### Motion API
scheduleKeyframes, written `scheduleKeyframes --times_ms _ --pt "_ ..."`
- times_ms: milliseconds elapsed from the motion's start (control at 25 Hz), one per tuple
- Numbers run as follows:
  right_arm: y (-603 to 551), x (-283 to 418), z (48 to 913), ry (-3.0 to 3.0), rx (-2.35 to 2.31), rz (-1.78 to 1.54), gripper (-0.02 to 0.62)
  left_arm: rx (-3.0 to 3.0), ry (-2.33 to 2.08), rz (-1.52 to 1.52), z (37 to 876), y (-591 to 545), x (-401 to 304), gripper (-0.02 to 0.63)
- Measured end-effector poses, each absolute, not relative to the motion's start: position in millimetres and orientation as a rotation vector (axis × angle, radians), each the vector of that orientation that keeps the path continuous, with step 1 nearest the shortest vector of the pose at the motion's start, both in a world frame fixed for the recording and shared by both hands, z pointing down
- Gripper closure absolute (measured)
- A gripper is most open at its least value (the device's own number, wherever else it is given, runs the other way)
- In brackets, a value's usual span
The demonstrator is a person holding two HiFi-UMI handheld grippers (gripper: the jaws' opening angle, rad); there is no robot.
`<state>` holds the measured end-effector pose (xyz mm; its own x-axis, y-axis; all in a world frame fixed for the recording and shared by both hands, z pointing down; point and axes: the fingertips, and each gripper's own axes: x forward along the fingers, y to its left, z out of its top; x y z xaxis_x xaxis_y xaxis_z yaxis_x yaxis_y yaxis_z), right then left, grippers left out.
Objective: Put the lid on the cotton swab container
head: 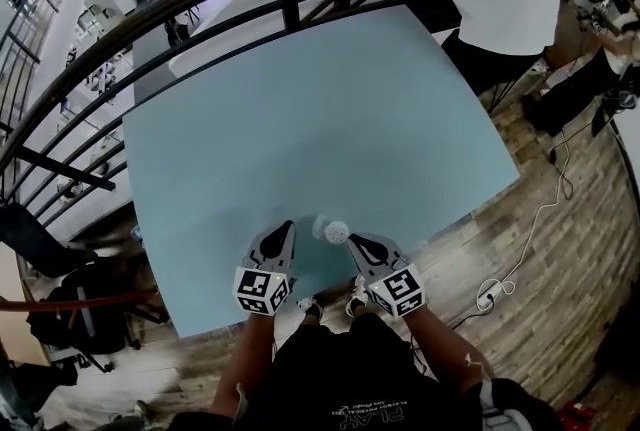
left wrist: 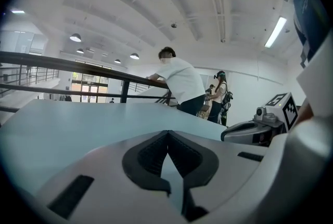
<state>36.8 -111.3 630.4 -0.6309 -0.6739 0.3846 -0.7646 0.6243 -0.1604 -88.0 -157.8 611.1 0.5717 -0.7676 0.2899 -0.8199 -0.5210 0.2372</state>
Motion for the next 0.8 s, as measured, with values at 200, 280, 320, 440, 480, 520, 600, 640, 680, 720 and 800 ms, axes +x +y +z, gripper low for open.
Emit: scheduleKeyframes --times_ms 200,280,320,440,480,520,600,640,680,720,800 --pt "-107 37 639 -2.564 1.153 0.425 0.572 2.495 -1.269 0.205 618 -154 -84 0.594" --pt "-106 38 647 -2.546 1.141 0.416 0.565 2.485 -1.297 0.220 623 -155 -85 0.594" --pt "-107 38 651 -2.538 1.135 0.418 0.538 2.475 -1.310 0.225 624 -157 -86 0.594" --pt "-105 37 662 -2.521 1.116 0.426 0.455 2.462 -1.305 0.242 632 -153 -86 0.594" --pt "-104 36 665 -2.514 1.109 0.425 0.444 2.461 -1.297 0.245 634 -152 -86 0.594" --pt "-104 34 668 -2.508 1.102 0.421 0.435 2.459 -1.289 0.245 636 -150 -85 0.594" --pt "-102 30 675 -2.497 1.088 0.414 0.415 2.455 -1.273 0.245 639 -147 -85 0.594" --pt "-101 27 680 -2.489 1.078 0.415 0.402 2.456 -1.264 0.246 640 -146 -85 0.594" --pt "-101 25 685 -2.478 1.066 0.417 0.390 2.459 -1.256 0.245 641 -146 -85 0.594" --pt "-101 23 691 -2.468 1.051 0.421 0.379 2.463 -1.251 0.243 642 -148 -85 0.594" --pt "-103 21 700 -2.454 1.027 0.429 0.356 2.469 -1.248 0.238 645 -151 -83 0.594"
